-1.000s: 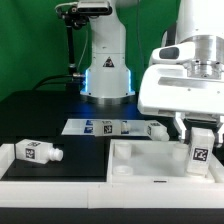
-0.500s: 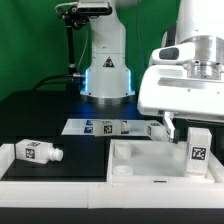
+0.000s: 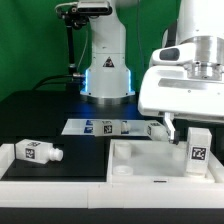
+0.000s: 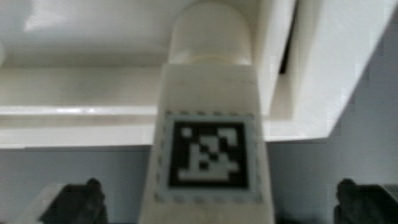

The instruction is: Assemble one leg

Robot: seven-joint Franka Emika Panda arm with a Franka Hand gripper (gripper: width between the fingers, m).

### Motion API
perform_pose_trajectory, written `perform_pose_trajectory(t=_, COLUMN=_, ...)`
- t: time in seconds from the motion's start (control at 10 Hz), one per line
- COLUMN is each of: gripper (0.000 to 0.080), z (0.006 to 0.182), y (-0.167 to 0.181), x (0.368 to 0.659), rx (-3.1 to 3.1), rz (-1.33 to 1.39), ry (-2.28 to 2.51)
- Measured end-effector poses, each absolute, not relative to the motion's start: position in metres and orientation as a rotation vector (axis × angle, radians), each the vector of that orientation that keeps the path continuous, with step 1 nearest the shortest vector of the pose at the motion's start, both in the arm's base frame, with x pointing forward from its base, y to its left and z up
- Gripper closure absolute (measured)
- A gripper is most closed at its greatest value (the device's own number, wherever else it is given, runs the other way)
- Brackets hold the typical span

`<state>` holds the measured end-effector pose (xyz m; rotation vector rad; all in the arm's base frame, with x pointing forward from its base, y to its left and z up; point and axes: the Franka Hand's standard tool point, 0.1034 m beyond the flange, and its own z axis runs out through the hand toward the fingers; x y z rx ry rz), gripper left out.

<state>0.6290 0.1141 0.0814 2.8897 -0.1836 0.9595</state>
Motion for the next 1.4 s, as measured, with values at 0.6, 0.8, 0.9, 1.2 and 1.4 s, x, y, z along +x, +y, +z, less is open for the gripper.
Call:
perform_pose_trajectory(t=0.6, gripper=0.015, z=0.106, y=0.096, x=0.64, rx=3.122, rz=0.279, ry=-0.328)
perform_pose_trajectory(t=0.8, gripper=0.015, z=0.105, y=0.087, x=0.64, rx=3.131, rz=0.071, ry=-0.37)
perform_pose_trajectory(t=0.9, gripper=0.015, z=0.1, y=0.09, x=0.643, rx=3.117, rz=0.103, ry=-0.393)
perform_pose_trajectory(t=1.2, gripper=0.015, z=0.088, y=0.098, x=0.635, rx=3.108, rz=0.088, ry=-0.409)
perform_pose_trajectory(t=1.4, gripper=0.015, z=0.082, y=0.099, x=0.632, rx=3.105, rz=0.112, ry=-0.422)
